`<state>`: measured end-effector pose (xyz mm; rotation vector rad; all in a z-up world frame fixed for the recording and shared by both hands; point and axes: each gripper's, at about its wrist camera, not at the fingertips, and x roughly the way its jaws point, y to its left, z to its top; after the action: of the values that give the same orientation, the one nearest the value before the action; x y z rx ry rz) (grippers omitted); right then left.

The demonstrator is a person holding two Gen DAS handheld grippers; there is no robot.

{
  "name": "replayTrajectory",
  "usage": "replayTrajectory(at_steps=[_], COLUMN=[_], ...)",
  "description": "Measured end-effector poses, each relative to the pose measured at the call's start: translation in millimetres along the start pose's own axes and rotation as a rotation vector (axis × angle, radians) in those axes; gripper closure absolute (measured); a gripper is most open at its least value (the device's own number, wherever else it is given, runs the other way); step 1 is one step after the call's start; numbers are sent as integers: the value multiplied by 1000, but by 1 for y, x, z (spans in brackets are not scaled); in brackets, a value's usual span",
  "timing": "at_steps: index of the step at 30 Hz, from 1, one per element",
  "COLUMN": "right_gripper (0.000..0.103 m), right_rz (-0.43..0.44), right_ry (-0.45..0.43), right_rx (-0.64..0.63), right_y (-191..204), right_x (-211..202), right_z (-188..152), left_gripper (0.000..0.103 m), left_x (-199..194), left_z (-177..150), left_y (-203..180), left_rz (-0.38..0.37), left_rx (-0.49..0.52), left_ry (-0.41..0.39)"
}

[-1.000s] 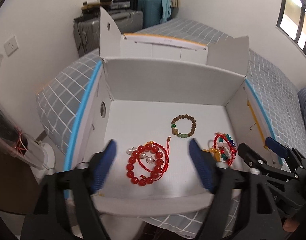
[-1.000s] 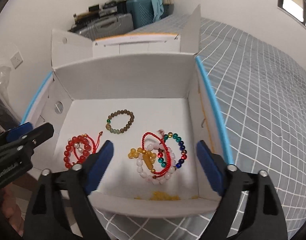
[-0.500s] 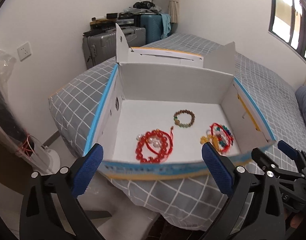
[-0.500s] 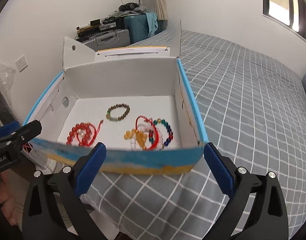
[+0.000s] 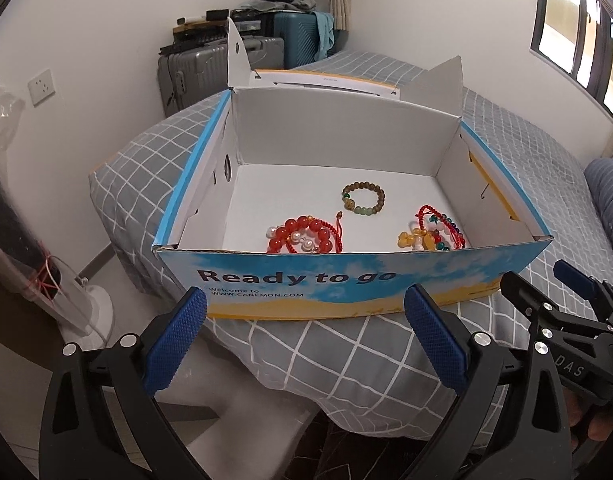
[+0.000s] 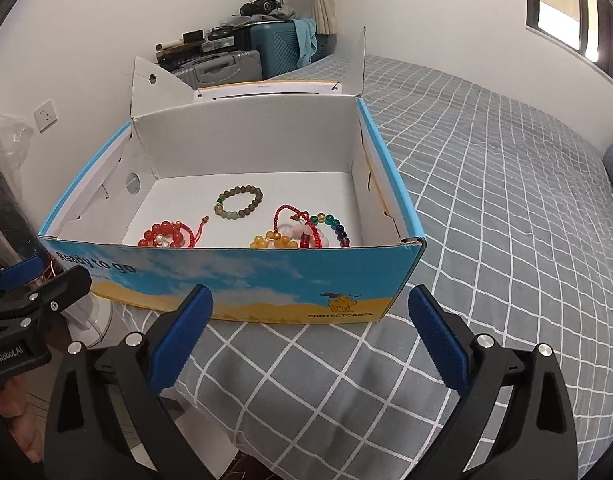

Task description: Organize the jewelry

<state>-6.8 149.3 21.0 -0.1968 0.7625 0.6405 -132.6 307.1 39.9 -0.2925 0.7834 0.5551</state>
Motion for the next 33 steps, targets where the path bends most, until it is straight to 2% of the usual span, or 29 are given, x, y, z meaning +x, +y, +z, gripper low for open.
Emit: replayTrajectory(at_steps=[33], right_gripper=[9], right_rz=[-17], right_ry=[19], right_rx=[2], right_y=[-4], right_x=[3], right_z=[5], left_gripper=[6], left_x=[-7], left_z=[6], left_y=[-6], left_rz=[24], left_rx=[10], left_ry=[-29])
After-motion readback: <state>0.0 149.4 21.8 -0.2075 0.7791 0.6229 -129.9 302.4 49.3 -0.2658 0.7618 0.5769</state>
